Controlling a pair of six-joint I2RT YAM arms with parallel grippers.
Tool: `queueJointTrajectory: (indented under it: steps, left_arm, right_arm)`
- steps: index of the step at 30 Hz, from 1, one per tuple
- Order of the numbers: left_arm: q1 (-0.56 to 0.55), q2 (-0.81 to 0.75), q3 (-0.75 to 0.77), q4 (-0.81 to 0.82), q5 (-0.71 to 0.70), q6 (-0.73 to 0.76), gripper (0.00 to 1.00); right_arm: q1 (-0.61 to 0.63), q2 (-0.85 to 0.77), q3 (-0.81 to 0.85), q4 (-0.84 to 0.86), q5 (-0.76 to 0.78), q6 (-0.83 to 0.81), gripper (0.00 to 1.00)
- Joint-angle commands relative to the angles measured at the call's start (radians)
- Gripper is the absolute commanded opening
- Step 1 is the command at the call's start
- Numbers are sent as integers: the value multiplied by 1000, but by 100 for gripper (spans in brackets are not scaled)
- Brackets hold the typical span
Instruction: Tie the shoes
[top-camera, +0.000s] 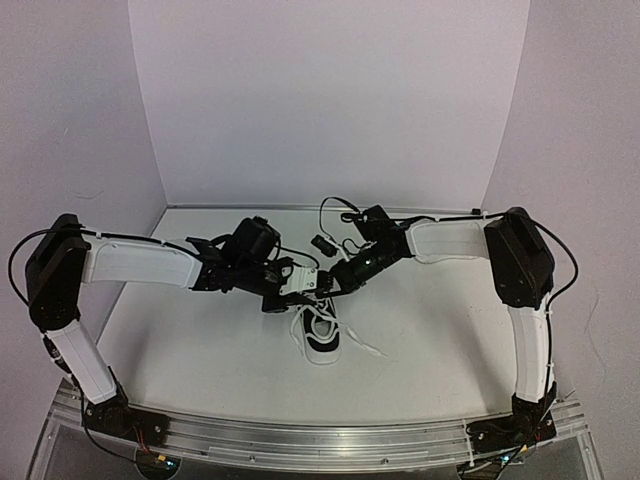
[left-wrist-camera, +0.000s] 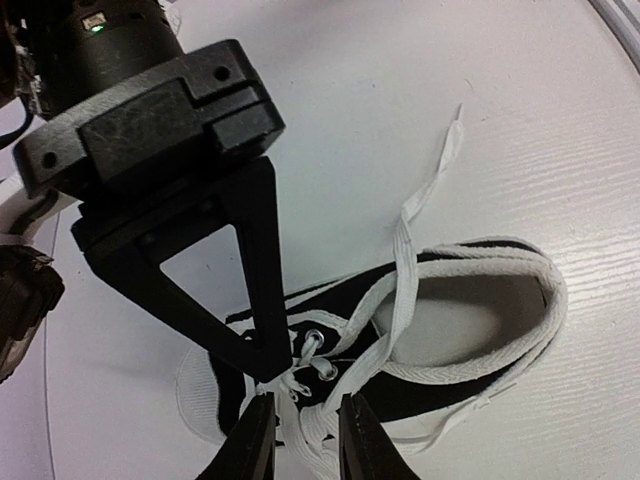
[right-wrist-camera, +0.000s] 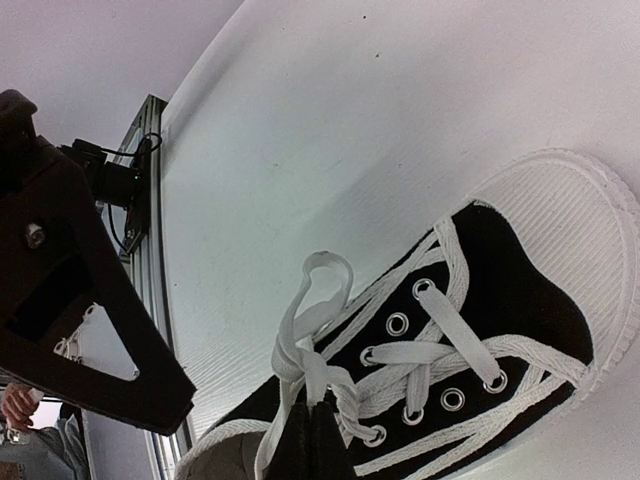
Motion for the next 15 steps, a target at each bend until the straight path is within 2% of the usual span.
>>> queueJointTrajectory:
  steps: [1,15]
  left_arm:
    - [-7,48,96,-108,-21,84,21]
    - [-9,135,149,-161,-56,131,19]
  right_arm:
    - [-1,-28,12,12,-31,0,0]
    - [-1,-23,19,11,-34,2,0]
